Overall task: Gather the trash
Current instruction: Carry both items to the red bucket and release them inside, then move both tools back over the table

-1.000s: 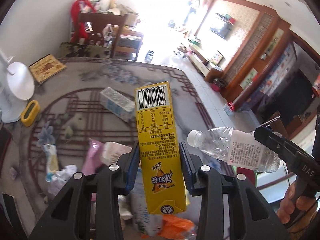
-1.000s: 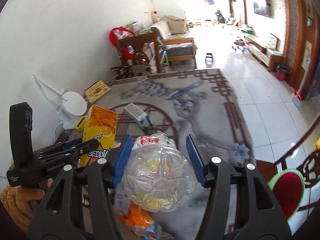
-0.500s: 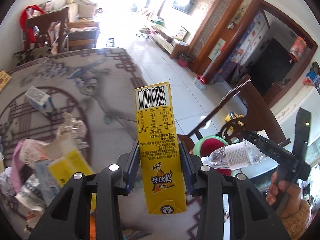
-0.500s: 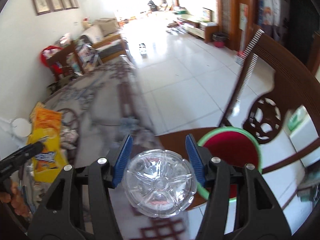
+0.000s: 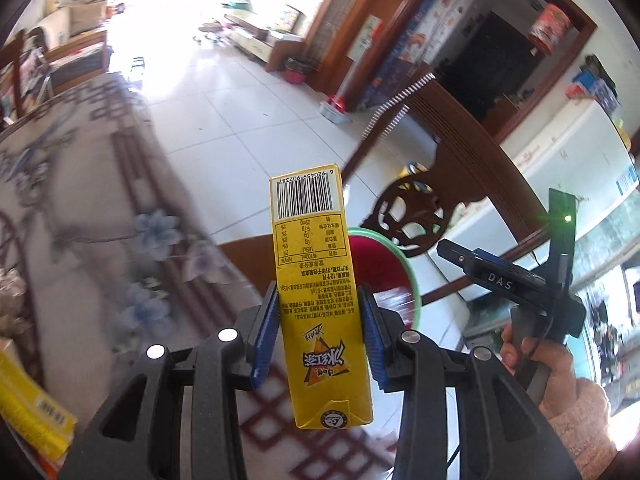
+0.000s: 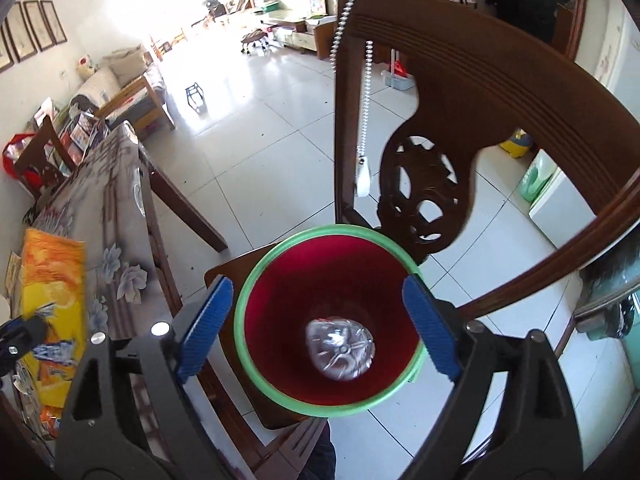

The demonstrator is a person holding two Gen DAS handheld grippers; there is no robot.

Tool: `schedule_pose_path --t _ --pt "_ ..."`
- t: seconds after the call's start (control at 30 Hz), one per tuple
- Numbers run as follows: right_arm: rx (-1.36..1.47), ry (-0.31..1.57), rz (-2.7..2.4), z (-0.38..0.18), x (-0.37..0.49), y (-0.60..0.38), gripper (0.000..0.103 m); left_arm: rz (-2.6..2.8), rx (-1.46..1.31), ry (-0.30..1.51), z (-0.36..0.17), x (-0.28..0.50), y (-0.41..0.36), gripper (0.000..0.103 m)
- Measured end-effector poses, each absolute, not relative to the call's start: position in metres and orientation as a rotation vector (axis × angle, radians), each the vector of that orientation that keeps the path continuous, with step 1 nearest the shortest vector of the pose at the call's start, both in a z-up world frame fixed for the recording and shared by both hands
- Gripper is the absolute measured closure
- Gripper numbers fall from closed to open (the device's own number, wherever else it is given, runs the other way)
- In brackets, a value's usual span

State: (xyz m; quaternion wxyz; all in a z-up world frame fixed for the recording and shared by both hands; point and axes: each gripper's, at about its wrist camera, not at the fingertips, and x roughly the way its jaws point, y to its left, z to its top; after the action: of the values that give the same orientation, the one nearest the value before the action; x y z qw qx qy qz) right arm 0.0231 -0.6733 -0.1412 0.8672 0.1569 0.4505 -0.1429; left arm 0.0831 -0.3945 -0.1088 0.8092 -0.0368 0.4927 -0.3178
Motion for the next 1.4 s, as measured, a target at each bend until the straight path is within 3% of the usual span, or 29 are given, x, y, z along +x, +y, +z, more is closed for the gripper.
schedule_pose_path --t 0.27,0.33,0.4,0.43,0.6,0.8,1.0,1.4 --pt "0.371 0.921 -0.371 -0.124 -0.028 -0.686 0.013 -0.836 0.007 1.056 -0.127 0.084 -0.484 0.067" --pt "0.370 0.920 -0.382 -0.122 -0.038 -0.686 0.013 -0.849 -0.006 1.068 -0.133 0.085 -0.498 0.062" --pt "0.373 0.916 -0.391 -0.121 -0.046 -0.687 0.013 -0.832 -0.053 1.085 -0.140 0.087 -0.502 0.044" --pt "0.375 0.914 -0.394 -0.120 -0.048 -0.686 0.013 -0.826 -0.068 1.092 -0.142 0.086 -0.502 0.041" --pt "0.380 0.915 -0.385 -0.119 -0.049 -0.674 0.012 -0.826 -0.014 1.043 -0.131 0.078 -0.493 0.038" --pt "0.350 0.911 -0.294 -0.113 -0.024 -0.634 0.012 -0.748 0.004 0.883 -0.089 0.064 -0.426 0.028" --pt "0.284 0.902 -0.158 -0.102 0.011 -0.566 0.010 -0.570 -0.059 0.795 -0.058 0.056 -0.324 0.027" --pt "0.140 0.952 0.169 -0.101 0.047 -0.387 0.009 -0.160 -0.184 0.753 -0.052 0.033 -0.098 0.022"
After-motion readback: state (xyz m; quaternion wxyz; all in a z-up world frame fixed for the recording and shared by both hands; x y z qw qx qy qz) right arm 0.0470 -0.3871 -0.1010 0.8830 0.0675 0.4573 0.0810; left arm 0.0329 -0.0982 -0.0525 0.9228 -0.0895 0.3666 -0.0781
